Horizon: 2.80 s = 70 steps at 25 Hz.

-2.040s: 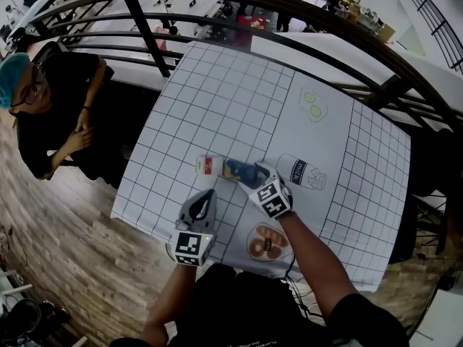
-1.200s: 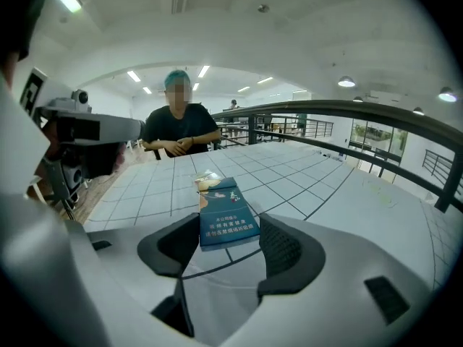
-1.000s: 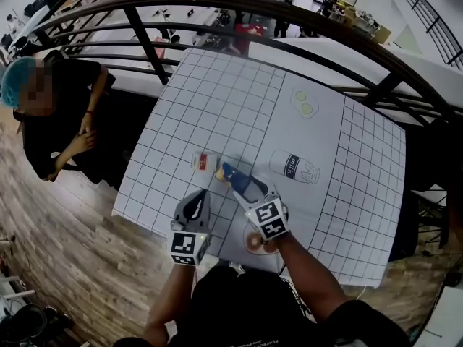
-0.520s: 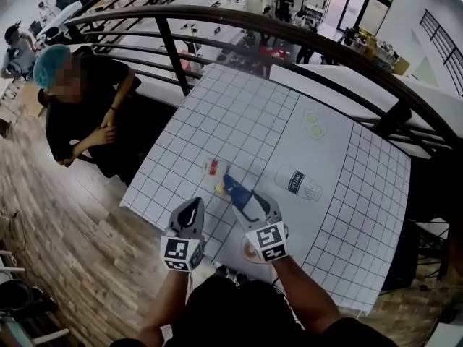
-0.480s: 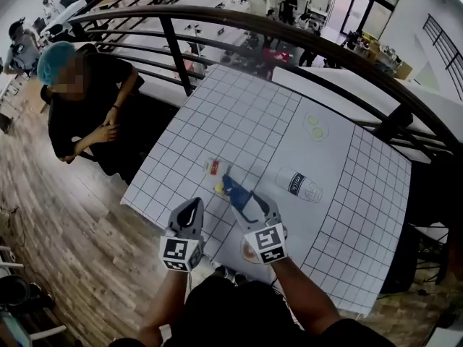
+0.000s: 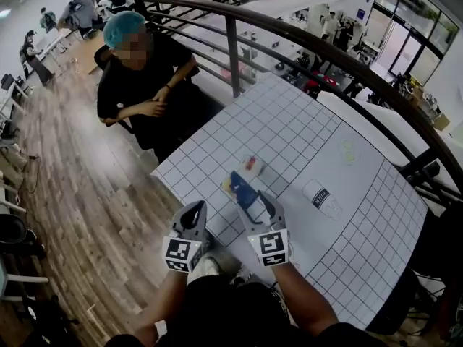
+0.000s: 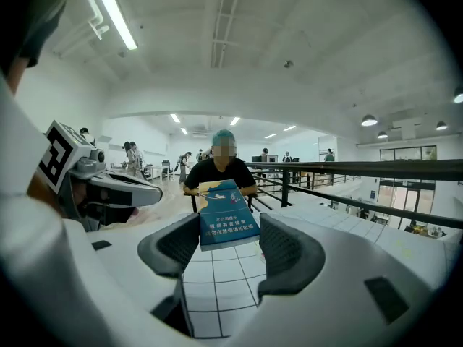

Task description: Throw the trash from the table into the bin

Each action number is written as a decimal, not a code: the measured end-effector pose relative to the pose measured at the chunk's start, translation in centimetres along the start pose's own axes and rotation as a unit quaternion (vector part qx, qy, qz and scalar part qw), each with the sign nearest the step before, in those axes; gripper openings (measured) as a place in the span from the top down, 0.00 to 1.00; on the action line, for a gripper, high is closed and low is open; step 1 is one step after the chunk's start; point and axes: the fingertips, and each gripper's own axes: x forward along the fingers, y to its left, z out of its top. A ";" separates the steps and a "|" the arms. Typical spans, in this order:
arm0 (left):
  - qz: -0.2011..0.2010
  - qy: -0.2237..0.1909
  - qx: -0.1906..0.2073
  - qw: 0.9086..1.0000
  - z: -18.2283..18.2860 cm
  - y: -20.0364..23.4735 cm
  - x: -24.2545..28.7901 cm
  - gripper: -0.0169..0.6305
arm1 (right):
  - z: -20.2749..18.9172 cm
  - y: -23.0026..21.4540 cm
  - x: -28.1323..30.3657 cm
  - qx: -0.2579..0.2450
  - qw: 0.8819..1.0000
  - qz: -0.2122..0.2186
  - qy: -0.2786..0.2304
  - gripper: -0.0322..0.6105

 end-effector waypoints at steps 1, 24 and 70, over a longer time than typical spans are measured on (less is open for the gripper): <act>0.003 0.003 0.001 1.000 0.1 0.2 -0.6 0.94 | 0.2 0.4 0.1 0.001 1.000 0.004 0.000 0.52; 0.173 -0.002 -0.018 0.985 -2.3 14.0 -18.6 0.94 | 4.1 23.9 6.7 -0.024 0.980 0.199 -0.011 0.52; 0.209 0.133 -0.162 0.955 -32.8 19.0 -24.3 0.94 | -27.8 35.3 13.4 -0.090 0.931 0.253 0.247 0.52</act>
